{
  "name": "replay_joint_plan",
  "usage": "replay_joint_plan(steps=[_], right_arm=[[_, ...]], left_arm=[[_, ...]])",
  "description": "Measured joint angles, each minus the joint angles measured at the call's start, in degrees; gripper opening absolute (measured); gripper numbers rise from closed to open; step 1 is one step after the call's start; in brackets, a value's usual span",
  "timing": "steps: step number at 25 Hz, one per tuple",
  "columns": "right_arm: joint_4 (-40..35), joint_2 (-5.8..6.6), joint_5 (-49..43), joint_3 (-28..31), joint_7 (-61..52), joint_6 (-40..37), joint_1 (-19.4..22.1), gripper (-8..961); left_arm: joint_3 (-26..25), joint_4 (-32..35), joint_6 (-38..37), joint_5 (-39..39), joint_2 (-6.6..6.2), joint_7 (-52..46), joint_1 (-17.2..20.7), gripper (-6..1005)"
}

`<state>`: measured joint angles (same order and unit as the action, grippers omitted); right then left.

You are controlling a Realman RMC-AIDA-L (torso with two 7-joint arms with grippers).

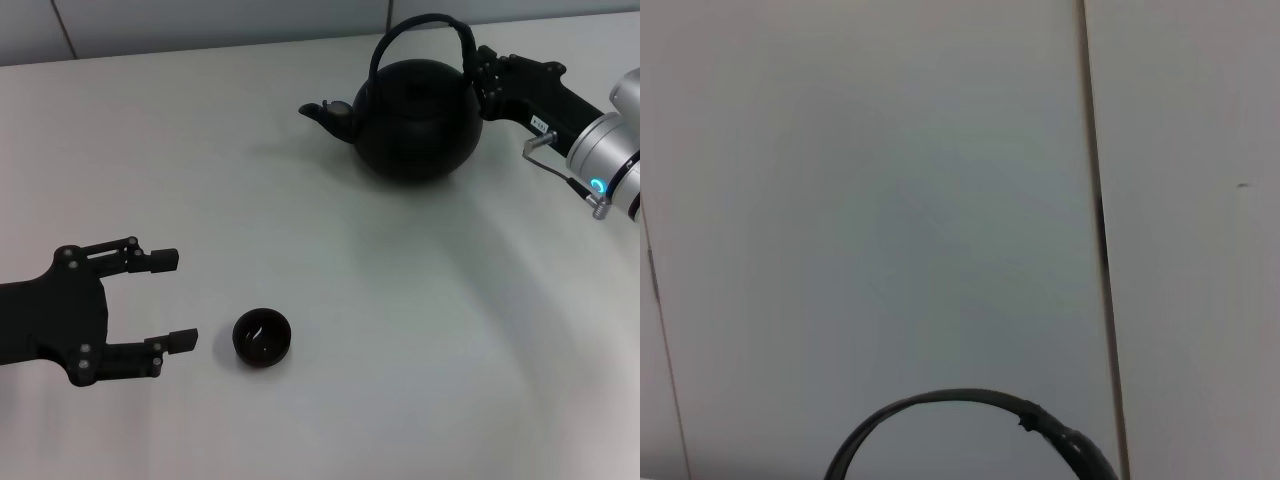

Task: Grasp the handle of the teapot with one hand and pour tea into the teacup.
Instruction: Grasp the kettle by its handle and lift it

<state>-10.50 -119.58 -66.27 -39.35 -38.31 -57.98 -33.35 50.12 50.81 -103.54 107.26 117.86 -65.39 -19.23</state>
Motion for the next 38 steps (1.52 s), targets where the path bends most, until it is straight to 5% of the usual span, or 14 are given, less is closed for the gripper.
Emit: replay_joint_plan(steps=[26, 33, 38], right_arm=[[1.2, 0.11, -0.3, -0.2, 0.1, -7.0, 2.3, -1], [1.3, 0.05, -0.2, 0.1, -0.1, -8.5, 3.0, 57], [1.4, 0.05, -0.1, 0.5, -0.3, -7.8, 2.7, 203]], left_arm=[[0.4, -0.1, 1.2, 0.1, -0.28, 0.0, -0.7, 783], [0.4, -0.1, 1.3, 0.1, -0.36, 0.0, -0.7, 783], [0.4, -0.1, 1.3, 0.1, -0.44, 0.0, -0.5, 783]])
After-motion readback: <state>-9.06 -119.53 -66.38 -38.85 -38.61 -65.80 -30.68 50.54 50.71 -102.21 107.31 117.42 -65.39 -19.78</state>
